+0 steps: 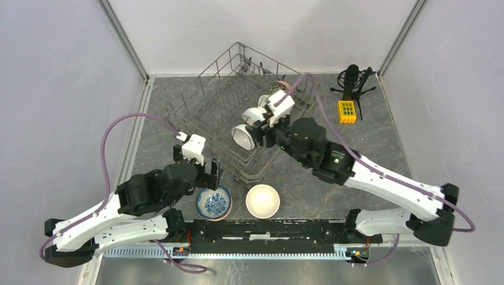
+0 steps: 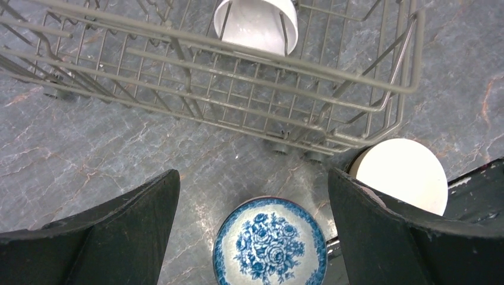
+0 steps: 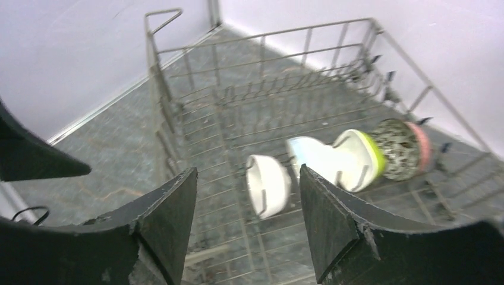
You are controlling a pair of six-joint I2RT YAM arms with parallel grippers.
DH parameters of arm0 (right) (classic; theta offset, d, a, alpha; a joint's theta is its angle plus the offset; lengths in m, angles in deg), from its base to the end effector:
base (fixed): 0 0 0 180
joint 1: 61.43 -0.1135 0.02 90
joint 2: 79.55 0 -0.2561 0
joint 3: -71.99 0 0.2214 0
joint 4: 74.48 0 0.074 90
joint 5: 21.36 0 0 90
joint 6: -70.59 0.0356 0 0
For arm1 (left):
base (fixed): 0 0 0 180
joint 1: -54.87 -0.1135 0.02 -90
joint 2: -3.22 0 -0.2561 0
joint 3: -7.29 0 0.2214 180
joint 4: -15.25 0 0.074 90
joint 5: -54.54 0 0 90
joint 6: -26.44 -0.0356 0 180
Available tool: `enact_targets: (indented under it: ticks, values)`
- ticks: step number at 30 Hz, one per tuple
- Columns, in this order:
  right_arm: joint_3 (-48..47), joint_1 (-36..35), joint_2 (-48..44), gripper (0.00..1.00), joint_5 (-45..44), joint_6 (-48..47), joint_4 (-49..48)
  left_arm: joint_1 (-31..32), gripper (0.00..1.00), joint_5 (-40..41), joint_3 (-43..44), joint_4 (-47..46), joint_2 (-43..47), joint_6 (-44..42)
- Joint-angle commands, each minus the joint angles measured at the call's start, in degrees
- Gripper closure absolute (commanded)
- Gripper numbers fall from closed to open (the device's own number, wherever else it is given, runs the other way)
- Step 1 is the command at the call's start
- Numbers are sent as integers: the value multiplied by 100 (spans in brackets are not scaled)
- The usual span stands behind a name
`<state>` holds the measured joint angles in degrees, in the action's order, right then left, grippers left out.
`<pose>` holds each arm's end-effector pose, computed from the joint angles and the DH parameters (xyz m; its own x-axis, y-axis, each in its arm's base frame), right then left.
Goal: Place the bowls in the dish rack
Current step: Adjust the dish rack at the center of the board.
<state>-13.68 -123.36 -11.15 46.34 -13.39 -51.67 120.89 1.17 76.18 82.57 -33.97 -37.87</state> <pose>0.1265 0.2086 0.4070 -0.1122 -0.0041 -0.9937 -0.6304 0.7733 0.0680 0.0551 -0.0715 0.3249 -0.4457 0.1460 -0.8832 0.3805 0.9239 -0.0393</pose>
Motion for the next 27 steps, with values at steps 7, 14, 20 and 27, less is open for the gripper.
enact_targets:
  ticks: [7,14,20,27]
  values:
    - [537,1129,-701,26,-596,-357,685,-129,0,212,646,-1198,-543,-157]
    - [955,2002,-605,15,-330,-93,746,-1179,0,-1010,912,-1445,-1114,-53]
    - [969,2675,-211,13,612,247,713,-2070,0,-1844,934,-1503,-1489,107]
    - [1059,3282,89,13,1426,694,507,-2528,0,-2278,904,-1561,-1780,222]
